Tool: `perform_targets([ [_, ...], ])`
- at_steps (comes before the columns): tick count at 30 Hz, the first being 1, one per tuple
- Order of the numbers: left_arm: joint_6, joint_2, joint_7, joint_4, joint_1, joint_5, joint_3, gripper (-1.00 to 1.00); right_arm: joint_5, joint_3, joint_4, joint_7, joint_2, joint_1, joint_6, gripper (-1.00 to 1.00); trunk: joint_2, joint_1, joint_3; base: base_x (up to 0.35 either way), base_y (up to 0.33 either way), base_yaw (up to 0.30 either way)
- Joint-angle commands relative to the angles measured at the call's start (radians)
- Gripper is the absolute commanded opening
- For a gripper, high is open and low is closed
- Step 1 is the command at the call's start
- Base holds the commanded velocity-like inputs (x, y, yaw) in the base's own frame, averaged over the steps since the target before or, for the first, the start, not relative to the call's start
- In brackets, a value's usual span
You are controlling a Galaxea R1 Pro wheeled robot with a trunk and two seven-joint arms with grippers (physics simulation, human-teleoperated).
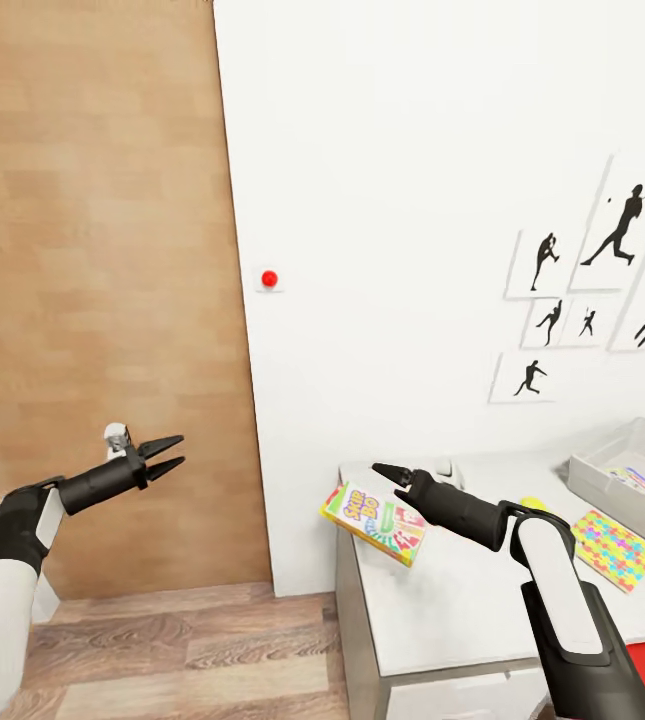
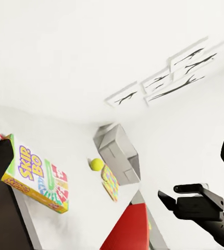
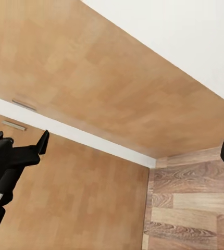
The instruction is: Put all the toys in the child's room - the three board games (two on the bed and one on the table), the two jigsaw puzzles on the table, and the tennis ball on the table - inside the toy box on the table in the child's room.
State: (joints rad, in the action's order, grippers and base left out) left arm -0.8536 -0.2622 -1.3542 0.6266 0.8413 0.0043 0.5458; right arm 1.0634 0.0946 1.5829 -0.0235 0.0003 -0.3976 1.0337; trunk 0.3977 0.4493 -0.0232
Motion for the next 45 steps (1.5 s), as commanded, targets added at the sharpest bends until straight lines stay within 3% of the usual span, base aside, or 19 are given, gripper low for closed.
perform_targets([
  [1,-0.010,0.000,-0.003,0.000,0.001,0.000,0.001,1.00,0.003,-0.002,0.000,-0.003,0.000,-0.001,0.004,1.00,0.002,0.001,-0.001,0.000,0.000,-0.200],
  [26,-0.010,-0.002,-0.004,-0.001,0.001,0.000,0.002,1.00,0.002,-0.031,-0.003,-0.003,0.000,-0.001,-0.027,1.00,0.002,0.001,0.029,0.000,0.000,-0.186],
  [45,-0.010,-0.006,-0.005,0.000,0.001,0.000,0.002,1.00,0.002,-0.032,-0.001,-0.004,0.000,-0.001,-0.029,1.00,0.002,0.001,0.031,0.000,0.000,-0.016],
])
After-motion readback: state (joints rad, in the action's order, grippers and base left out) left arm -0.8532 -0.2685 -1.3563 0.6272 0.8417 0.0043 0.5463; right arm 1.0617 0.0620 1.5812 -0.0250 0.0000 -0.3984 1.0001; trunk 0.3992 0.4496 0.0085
